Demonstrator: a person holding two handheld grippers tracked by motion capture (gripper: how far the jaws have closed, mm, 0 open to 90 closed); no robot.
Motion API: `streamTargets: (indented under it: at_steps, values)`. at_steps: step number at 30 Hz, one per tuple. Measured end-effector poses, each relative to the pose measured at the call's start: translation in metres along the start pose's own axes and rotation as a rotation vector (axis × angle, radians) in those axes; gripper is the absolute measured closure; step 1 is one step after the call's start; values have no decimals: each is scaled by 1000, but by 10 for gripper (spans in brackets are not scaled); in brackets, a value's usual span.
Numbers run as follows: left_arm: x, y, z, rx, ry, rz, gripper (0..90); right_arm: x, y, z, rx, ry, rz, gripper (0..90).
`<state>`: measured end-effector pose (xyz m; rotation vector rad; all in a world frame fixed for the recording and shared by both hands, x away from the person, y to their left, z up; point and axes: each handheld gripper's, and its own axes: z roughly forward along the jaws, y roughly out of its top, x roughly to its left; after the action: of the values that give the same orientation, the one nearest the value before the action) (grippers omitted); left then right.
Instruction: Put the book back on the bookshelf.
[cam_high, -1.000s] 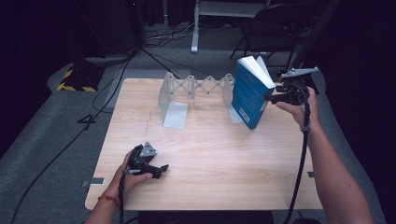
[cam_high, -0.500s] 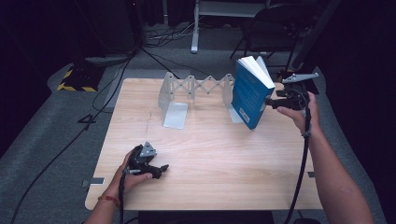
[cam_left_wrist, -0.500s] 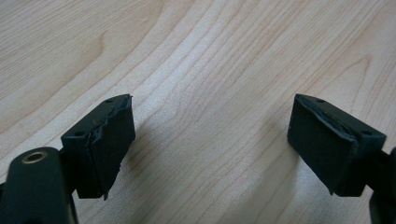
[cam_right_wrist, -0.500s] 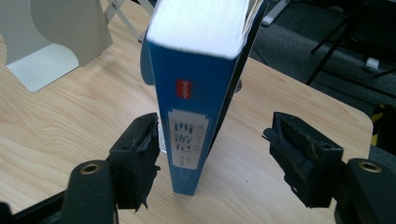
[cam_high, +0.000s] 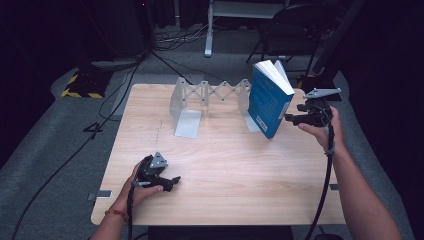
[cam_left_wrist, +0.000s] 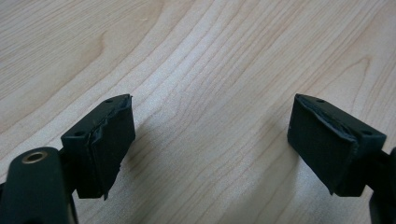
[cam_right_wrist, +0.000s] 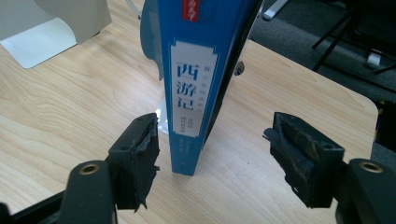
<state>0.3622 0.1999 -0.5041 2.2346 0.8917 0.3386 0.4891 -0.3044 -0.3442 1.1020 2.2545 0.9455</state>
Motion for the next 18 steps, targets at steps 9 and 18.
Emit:
streamTargets:
  at_steps: [9,18]
  values:
    - [0,0,0,0,0,0,155,8,-13,-4,-8,1,-36,325]
    - [0,0,0,0,2,-1,155,21,-40,-3,-6,34,-60,317]
